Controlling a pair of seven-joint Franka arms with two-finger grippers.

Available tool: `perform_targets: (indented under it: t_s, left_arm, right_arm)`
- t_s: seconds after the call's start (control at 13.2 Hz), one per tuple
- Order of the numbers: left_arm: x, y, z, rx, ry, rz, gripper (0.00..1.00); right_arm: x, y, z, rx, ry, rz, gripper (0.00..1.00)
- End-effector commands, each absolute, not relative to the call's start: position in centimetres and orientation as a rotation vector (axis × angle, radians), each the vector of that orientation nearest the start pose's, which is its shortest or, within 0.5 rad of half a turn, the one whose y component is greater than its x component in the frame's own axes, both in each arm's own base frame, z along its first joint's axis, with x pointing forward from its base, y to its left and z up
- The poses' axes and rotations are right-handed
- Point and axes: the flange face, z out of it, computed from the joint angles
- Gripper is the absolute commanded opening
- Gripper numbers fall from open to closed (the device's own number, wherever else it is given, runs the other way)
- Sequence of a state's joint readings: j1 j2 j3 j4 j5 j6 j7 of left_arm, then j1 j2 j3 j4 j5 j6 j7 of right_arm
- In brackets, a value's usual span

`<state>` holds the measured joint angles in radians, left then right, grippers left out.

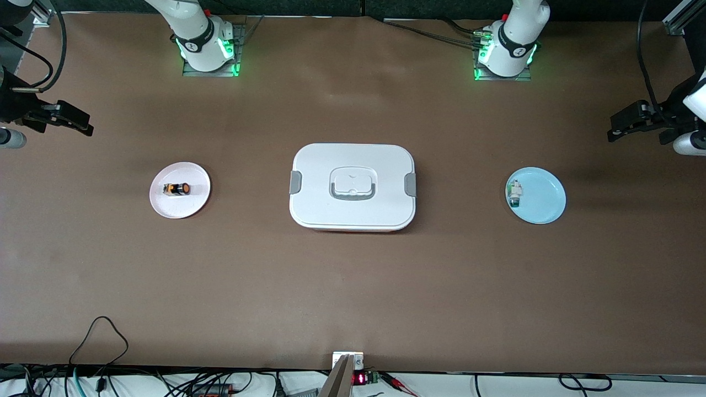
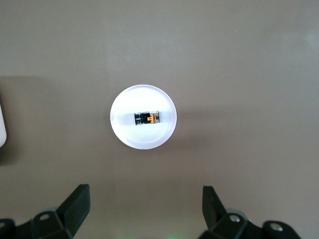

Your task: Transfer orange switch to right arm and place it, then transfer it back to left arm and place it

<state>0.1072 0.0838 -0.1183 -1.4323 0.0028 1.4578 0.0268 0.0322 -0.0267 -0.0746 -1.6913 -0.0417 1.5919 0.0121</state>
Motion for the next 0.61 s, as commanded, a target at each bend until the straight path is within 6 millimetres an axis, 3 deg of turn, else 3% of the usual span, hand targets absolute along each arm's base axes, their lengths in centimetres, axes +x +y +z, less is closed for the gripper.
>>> perform_targets:
  t_s: [0.0,0.3,0.53]
  left_arm:
    - [56.6,-0.2,63.9,-3.160,0.055,0.081,1.00]
    - [56.6,-0.2,64.0,-3.160,0.055,0.076,1.00]
    - [56.6,-0.1,64.0,-3.160,0.055,0.076,1.00]
  right_arm:
    - [53.8,-2.9,59.1,-3.161,0.083,0.110,1.00]
    - [54.1,-2.9,58.9,-3.160,0.087,0.108,1.00]
    - [55.0,-2.2,57.3,-3.164,0.084,0.139,1.00]
